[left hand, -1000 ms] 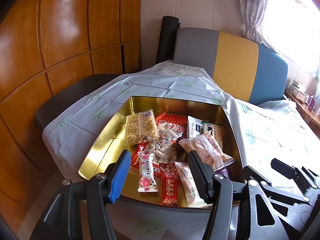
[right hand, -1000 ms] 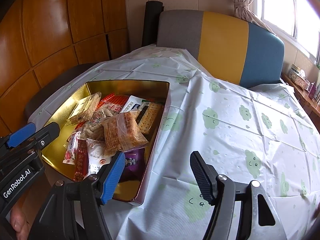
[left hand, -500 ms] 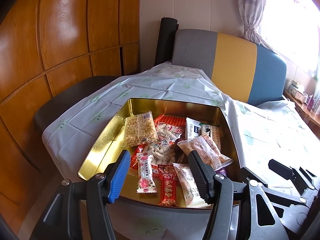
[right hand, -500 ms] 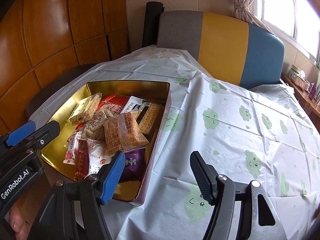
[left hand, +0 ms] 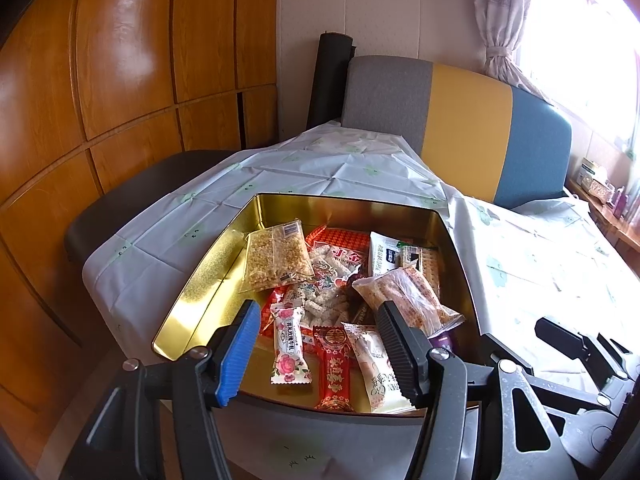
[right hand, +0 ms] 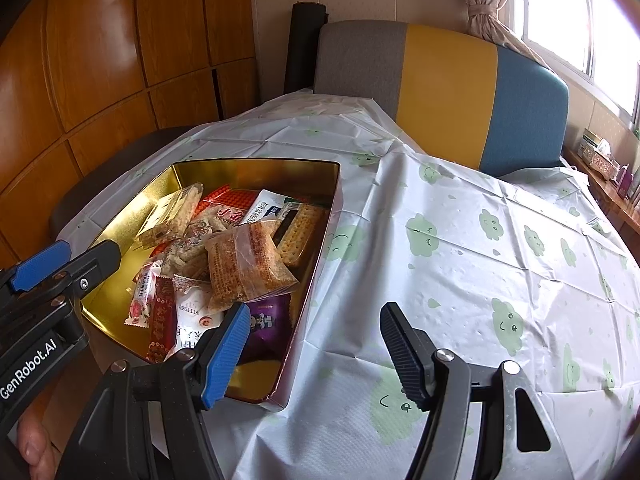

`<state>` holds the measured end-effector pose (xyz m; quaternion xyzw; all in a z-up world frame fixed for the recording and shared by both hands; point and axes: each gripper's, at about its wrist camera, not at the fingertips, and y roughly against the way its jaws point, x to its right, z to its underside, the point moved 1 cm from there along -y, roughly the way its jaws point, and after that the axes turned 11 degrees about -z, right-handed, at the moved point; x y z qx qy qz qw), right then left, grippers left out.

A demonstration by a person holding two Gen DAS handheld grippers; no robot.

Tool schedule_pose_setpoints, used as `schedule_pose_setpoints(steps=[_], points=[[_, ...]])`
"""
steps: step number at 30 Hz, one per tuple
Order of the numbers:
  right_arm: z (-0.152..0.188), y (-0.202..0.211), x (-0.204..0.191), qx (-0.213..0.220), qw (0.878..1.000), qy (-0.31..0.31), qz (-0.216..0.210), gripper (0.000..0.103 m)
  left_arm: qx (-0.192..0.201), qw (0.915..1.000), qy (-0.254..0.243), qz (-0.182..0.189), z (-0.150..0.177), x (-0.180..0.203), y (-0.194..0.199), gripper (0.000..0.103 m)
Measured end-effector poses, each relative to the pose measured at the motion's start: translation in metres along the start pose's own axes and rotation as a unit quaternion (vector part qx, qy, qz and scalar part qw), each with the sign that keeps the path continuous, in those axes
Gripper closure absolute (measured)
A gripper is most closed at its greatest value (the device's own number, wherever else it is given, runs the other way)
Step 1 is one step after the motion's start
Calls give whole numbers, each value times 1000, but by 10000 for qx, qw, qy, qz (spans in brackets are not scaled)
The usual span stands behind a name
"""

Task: Organize snacks

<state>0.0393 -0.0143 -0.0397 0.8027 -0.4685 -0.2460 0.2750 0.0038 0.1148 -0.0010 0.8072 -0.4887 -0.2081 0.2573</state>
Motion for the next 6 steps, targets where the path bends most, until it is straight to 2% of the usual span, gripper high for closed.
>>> schedule_pose_setpoints(steps=[6], points=[[2, -2, 3, -24, 10000, -32, -2, 34, 58, 10000, -21, 31, 1, 1, -1, 41]])
